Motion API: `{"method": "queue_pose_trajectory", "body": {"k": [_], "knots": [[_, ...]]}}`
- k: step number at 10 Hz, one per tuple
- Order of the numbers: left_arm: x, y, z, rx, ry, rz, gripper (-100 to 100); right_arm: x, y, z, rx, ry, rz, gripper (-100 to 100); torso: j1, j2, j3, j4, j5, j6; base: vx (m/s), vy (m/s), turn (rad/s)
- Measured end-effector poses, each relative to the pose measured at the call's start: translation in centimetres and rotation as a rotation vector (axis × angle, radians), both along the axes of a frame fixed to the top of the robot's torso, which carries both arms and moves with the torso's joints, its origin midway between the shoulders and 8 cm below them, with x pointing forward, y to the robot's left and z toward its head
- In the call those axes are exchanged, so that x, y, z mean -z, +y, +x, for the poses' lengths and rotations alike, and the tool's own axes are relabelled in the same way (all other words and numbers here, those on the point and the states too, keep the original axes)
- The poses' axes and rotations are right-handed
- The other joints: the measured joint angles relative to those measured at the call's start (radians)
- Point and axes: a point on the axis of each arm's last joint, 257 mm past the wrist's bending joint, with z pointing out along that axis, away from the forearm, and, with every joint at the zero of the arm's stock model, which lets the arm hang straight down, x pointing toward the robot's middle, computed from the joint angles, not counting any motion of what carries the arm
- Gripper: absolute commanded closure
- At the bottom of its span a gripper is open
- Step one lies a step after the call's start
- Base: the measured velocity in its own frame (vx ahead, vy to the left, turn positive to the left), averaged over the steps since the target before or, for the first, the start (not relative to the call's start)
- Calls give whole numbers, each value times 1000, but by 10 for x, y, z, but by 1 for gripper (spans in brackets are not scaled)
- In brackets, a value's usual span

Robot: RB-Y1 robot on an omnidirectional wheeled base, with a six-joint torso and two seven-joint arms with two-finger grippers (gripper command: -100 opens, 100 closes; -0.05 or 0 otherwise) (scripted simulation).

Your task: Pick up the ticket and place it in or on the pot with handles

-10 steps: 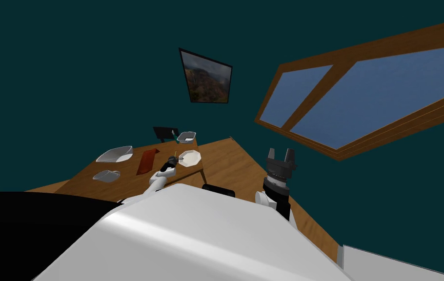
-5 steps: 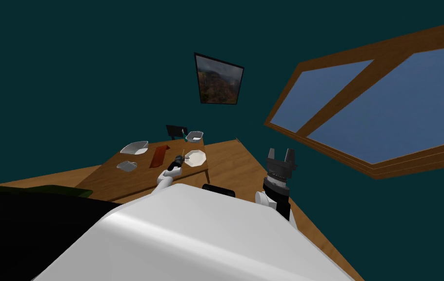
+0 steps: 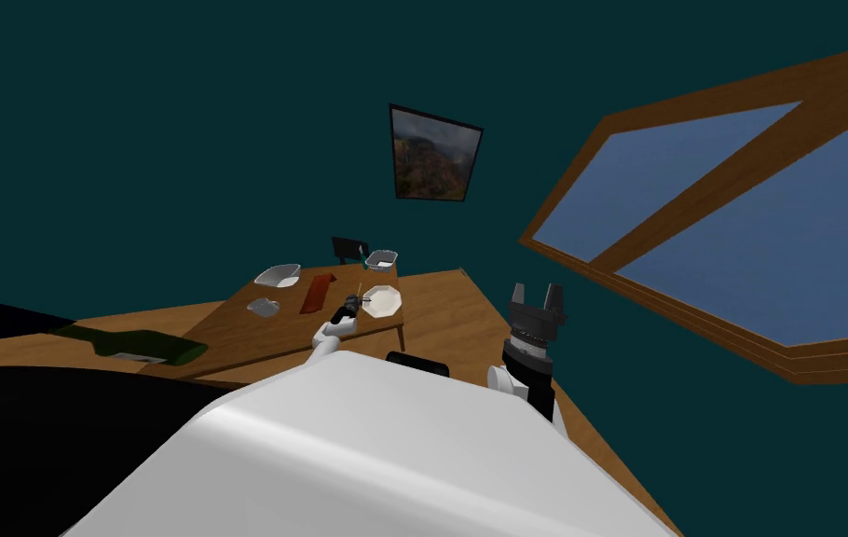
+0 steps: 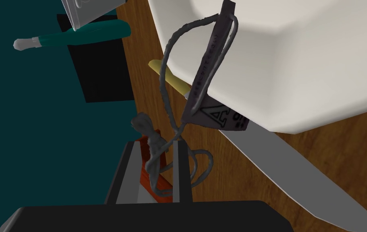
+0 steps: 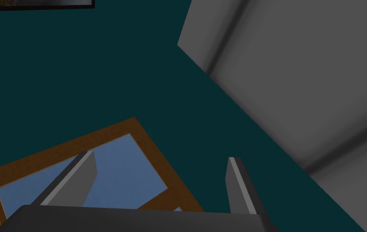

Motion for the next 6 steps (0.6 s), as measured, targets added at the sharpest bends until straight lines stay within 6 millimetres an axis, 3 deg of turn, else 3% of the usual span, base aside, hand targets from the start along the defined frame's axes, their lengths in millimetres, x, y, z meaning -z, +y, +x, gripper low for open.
{"method": "queue_pose_trajectory", "body": {"k": [3, 4, 5, 6], "knots": [[-4, -20, 7, 30, -3, 1, 100, 0, 0, 0, 0, 0, 0, 0, 0, 1, 1, 1, 0, 0, 16, 14, 79], [-4, -21, 7, 31, -2, 1, 0, 0, 0, 0, 0, 0, 0, 0, 0, 1, 1, 1, 0, 0, 0, 0, 0], [-4, -21, 7, 31, -2, 1, 100, 0, 0, 0, 0, 0, 0, 0, -1, 2, 1, 1, 0, 0, -42, -56, -13], [-11, -15, 11, 40, -11, 22, 100, 0, 0, 0, 0, 0, 0, 0, -4, 4, 3, 2, -2, 1, -57, -94, -10]]}}
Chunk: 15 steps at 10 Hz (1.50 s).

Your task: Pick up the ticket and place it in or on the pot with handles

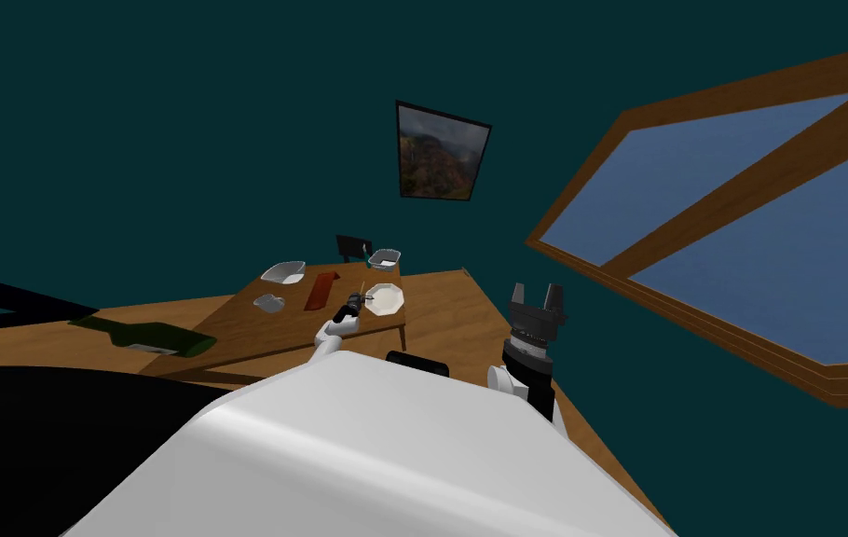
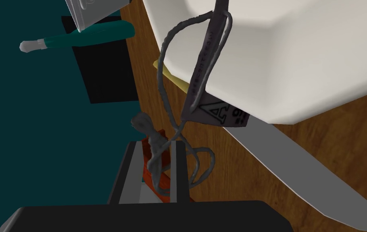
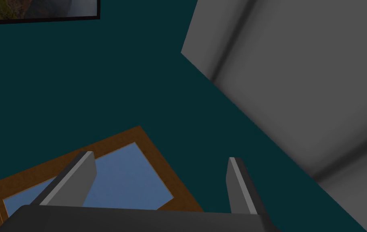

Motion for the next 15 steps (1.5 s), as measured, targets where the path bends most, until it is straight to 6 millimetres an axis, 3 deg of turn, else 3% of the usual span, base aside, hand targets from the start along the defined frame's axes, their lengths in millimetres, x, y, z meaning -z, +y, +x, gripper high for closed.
{"method": "queue_pose_trajectory", "body": {"k": [7, 11, 15], "knots": [[-60, 26, 34, 78, -113, 185, 100, 0, 0, 0, 0, 0, 0, 0, -12, 1, 1, 2, -3, 3, -30, -133, -55], [-105, 35, 59, 127, -189, 305, 100, 0, 0, 0, 0, 0, 0, 0, -14, -5, -1, 2, -4, 5, 49, -140, -80], [-130, 39, 71, 154, -239, 383, 100, 0, 0, 0, 0, 0, 0, 0, -6, -7, -3, 1, -2, 3, 91, -80, -37]]}}
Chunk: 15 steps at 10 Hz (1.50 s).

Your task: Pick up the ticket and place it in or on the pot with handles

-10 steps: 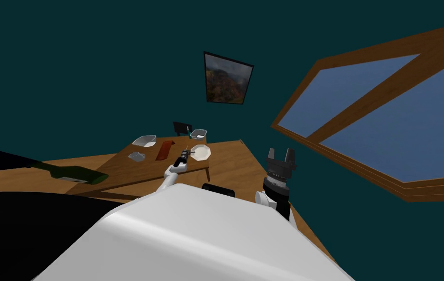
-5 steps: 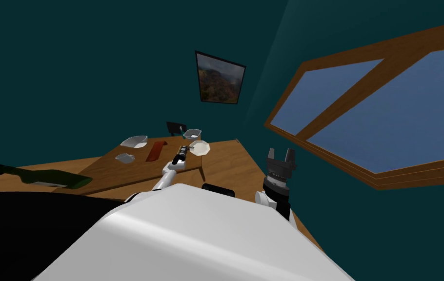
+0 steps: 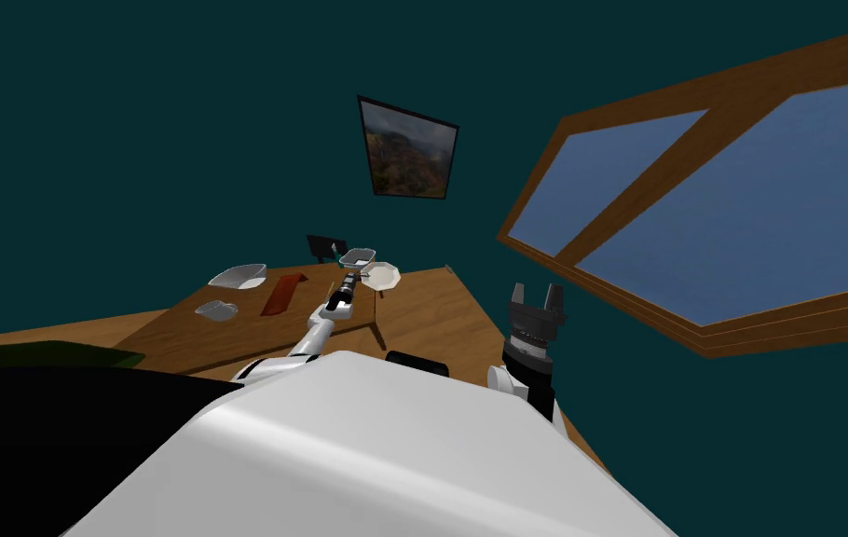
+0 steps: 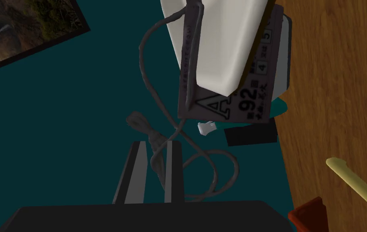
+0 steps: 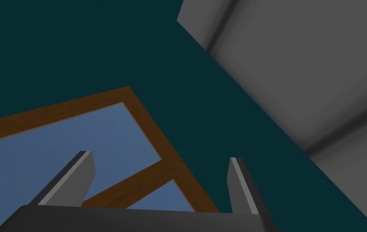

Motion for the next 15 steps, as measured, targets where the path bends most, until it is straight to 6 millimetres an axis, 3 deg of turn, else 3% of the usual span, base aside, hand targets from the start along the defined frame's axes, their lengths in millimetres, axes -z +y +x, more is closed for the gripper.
{"method": "queue_pose_trajectory", "body": {"k": [2, 8, 15], "knots": [[-17, 8, 8, 15, -28, 43, 100, 0, 0, 0, 0, 0, 0, 0, -2, -3, -2, -1, 0, 0, 175, -86, -2], [-40, 26, 10, 48, -71, 109, 100, 0, 0, 0, 0, 0, 0, 0, 10, -8, -5, -3, 2, -3, 221, 0, 75], [-28, 60, -6, 54, -32, 85, 100, 0, 0, 0, 0, 0, 0, 0, 16, -12, -8, -4, 3, -6, 276, 39, 177]]}}
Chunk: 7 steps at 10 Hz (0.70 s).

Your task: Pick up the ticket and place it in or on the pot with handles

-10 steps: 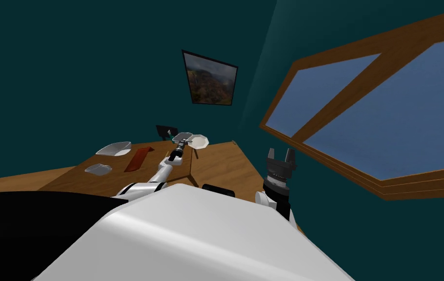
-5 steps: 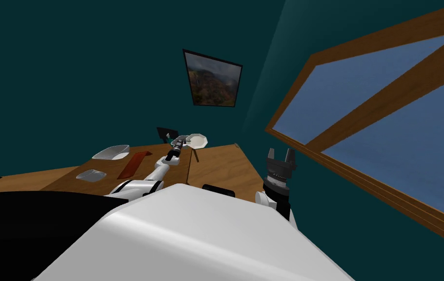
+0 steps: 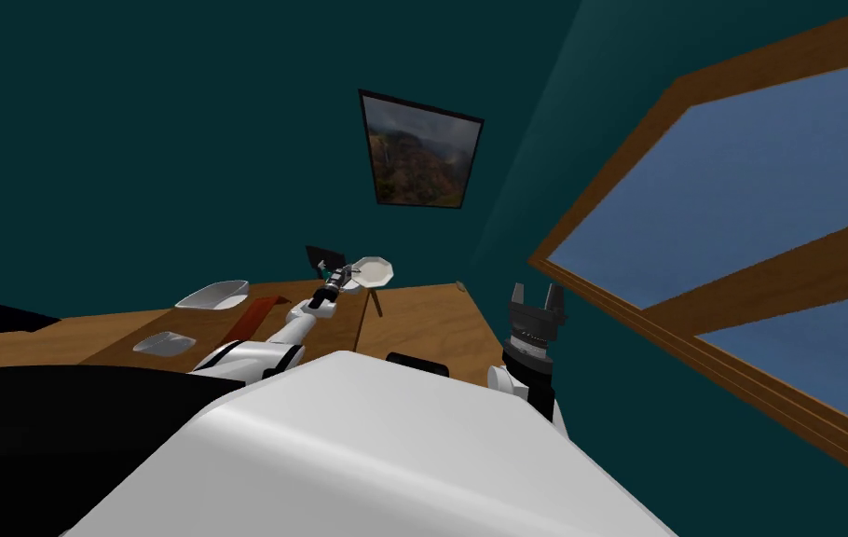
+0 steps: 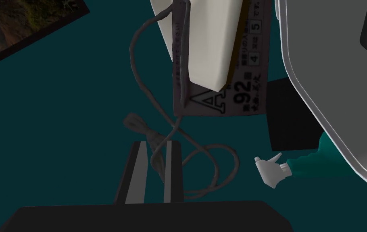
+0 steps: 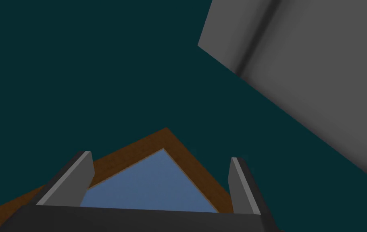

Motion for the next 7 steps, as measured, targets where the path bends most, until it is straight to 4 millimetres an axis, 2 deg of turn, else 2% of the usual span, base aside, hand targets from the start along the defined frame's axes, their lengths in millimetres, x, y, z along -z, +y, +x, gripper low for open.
{"method": "queue_pose_trajectory", "body": {"k": [3, 7], "knots": [[8, 17, -9, -6, 27, -21, 100, 0, 0, 0, 0, 0, 0, 0, 4, 3, 2, 0, 1, 0, 237, 46, 168], [16, 33, -20, -13, 59, -46, 100, 0, 0, 0, 0, 0, 0, 0, -1, 7, 4, 1, 0, 1, 201, 3, 118]]}}
